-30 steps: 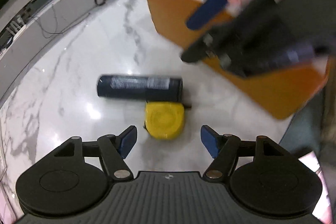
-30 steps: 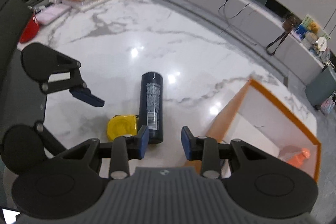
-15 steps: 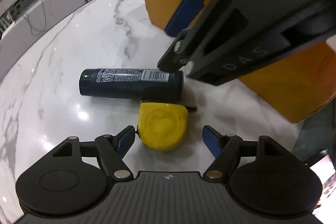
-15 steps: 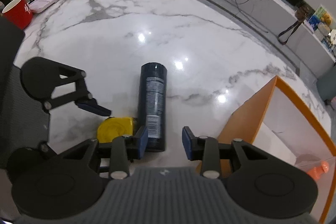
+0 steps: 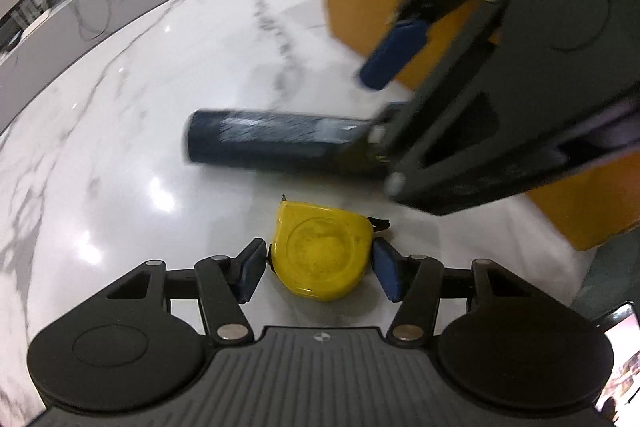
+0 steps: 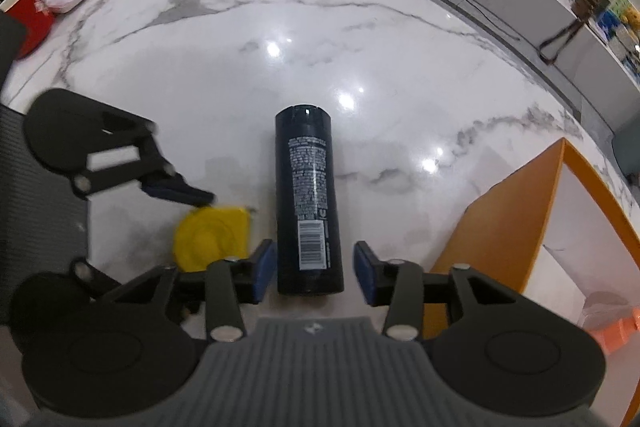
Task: Organize rigid objects
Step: 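Grasp the yellow tape measure with the left tool while the right tool grasps the black spray can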
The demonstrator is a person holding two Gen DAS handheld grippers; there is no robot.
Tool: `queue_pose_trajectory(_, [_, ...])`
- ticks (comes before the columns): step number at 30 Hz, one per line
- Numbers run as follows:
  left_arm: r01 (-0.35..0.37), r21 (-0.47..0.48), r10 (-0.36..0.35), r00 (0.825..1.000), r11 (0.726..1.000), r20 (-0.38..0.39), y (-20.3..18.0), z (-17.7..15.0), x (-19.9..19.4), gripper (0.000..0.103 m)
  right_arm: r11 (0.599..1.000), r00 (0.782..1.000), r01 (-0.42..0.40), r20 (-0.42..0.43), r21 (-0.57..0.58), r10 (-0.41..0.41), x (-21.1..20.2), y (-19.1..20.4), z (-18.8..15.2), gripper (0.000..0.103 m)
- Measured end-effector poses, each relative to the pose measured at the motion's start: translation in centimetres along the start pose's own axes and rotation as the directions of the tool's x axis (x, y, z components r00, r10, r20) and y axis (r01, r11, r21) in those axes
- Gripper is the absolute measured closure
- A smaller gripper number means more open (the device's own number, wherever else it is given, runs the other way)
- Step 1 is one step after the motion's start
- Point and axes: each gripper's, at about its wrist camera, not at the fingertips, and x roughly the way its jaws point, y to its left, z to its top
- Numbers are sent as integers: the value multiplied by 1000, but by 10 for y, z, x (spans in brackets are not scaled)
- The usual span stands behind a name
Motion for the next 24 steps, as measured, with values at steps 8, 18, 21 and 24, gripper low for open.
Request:
queue_pose_trajectory(8, [-42,-111,44,999,993,11,32,-23,-14,37,997,999,5,-52,74,-1,22,3,19,42])
queue_pose_trajectory(18, [-52,-88,56,998,995,36,29,-17,-5,25,986,990,-8,-137,169,32,47,2,19,47])
queue_pose_trajectory(21, [-42,-114,46,998,993,33,33,-19,-3,36,984,990,-20,-131,179,44,45,3,17,60])
queue_pose_trajectory(24, [-42,-108,46,998,993,33,33,-18,-2,39,984,990,-22,-136,176,46,42,8,12,61])
